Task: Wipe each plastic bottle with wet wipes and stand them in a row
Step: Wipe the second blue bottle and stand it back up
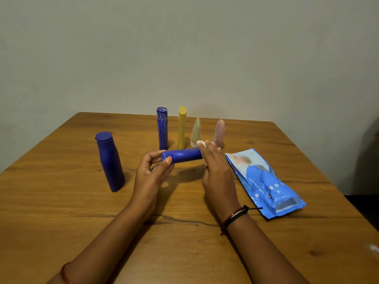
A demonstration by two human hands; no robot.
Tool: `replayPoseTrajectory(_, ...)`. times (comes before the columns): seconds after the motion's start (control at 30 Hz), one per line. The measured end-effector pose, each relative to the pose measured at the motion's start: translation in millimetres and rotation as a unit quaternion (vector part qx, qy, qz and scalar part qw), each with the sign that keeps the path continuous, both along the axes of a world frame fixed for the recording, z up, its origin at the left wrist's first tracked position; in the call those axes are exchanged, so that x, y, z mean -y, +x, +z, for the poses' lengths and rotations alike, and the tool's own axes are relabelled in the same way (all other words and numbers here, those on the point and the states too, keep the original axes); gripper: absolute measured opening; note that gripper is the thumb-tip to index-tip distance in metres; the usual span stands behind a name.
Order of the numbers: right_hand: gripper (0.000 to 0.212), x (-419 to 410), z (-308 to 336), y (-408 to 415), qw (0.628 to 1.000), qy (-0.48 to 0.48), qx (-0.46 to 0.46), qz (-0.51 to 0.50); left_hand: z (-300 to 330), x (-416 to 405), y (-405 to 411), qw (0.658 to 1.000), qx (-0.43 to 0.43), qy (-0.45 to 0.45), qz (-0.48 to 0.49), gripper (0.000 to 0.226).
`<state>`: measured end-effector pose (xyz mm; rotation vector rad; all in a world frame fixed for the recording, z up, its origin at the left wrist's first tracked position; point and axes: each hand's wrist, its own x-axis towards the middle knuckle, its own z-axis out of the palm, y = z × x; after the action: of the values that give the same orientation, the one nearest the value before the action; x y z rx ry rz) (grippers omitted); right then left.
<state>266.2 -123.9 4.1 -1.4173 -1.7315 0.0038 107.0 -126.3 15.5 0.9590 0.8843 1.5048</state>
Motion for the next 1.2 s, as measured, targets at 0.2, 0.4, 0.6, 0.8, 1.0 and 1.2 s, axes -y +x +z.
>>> replayPoseTrajectory(0.2,0.072,12.6,-3.2,-30.4,0.987,0.035,0.089,0.133,-3.0,-0.1,2.9,0.999,0.033,-0.008,-0.019,0.024)
replayPoseTrajectory(0.4,0.073,12.6,1.5,-18.3,0.984,0.057,0.112,0.126,-1.3,-2.7,1.0,0.997,0.064,-0.026,-0.021,0.016)
replayPoseTrajectory(0.6,0.072,-5.0,0.8,21.3,0.999,0.036,-0.033,-0.015,2.0,-4.1,-7.0,0.997,0.071,-0.024,0.006,0.019)
replayPoseTrajectory(0.8,0.067,-4.4,-0.1,18.3,0.998,0.024,-0.054,-0.017,1.4,-3.8,-5.3,0.999,0.044,-0.005,-0.004,0.027)
replayPoseTrajectory(1.0,0.074,14.5,0.1,-18.2,0.994,0.010,0.032,0.099,0.9,0.7,-0.4,0.998,-0.041,0.043,-0.001,0.029)
replayPoseTrajectory(1.2,0.074,13.9,0.6,-18.2,0.991,0.018,0.059,0.116,-2.2,-2.2,-2.9,0.998,-0.040,0.037,0.016,0.030)
